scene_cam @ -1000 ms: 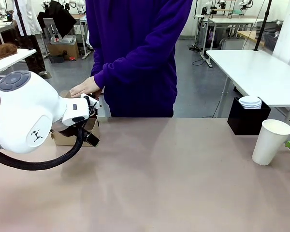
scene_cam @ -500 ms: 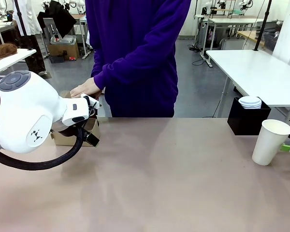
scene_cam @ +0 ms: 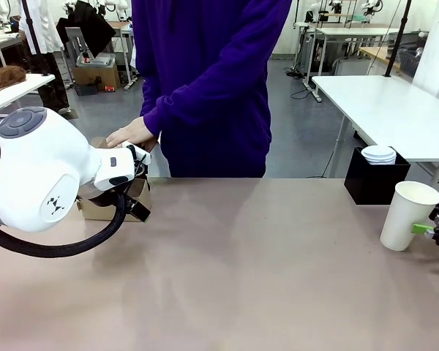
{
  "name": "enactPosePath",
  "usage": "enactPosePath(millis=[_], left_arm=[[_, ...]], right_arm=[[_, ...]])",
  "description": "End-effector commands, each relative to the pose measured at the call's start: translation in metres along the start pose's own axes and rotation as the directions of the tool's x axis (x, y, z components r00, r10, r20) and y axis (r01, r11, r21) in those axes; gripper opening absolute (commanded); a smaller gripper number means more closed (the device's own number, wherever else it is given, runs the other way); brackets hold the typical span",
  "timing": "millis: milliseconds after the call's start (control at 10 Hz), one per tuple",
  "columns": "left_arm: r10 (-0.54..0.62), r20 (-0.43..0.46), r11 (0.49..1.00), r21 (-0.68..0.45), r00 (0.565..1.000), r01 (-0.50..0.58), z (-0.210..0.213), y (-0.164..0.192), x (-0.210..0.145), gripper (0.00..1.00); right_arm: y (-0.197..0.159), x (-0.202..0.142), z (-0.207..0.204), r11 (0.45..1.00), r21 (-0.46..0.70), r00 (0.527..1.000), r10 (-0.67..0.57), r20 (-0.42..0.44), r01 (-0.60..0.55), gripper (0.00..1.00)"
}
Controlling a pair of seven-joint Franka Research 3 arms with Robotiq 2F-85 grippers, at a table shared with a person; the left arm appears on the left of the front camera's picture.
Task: Pour a drink into a cup and package it in a carrier.
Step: Pick up the 600 ml Paper Cup and place it in the middle top area of the table.
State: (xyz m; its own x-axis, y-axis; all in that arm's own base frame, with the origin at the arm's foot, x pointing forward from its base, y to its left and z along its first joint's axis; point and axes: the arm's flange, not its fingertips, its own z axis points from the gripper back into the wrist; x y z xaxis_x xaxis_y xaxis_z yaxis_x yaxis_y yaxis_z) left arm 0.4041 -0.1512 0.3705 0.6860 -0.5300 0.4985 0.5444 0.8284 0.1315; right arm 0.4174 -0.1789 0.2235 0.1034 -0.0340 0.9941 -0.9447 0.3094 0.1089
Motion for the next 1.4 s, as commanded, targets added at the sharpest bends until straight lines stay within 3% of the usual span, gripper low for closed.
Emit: enactPosePath(millis=[0,500,600,700,1300], left_arm=[[0.0,0.001,1.0,-0.001,1.0,0.0,0.0,0.0,0.0,1.0],[0.0,0.001,1.0,-0.001,1.0,0.0,0.0,0.0,0.0,1.0],[0.0,0.001,1.0,-0.001,1.0,0.0,0.0,0.0,0.0,1.0],[0.0,0.001,1.0,-0.001,1.0,0.0,0.0,0.0,0.0,1.0],[0.0,0.001,1.0,-0.001,1.0,0.0,0.0,0.0,0.0,1.0]], right_arm=[[0.0,-0.003,-0.013,1.0,-0.008,1.0,0.028,-0.006,-0.028,1.0],[-0.006,-0.008,-0.036,1.0,0.012,1.0,-0.001,-0.001,0.001,1.0],[-0.008,-0.008,-0.039,1.0,0.019,1.0,-0.022,0.016,0.022,0.83],[-0.009,-0.008,-0.038,0.999,0.032,1.0,-0.025,0.008,0.025,0.8],[-0.004,-0.009,-0.032,0.999,0.046,1.0,-0.015,0.0,0.015,0.8]])
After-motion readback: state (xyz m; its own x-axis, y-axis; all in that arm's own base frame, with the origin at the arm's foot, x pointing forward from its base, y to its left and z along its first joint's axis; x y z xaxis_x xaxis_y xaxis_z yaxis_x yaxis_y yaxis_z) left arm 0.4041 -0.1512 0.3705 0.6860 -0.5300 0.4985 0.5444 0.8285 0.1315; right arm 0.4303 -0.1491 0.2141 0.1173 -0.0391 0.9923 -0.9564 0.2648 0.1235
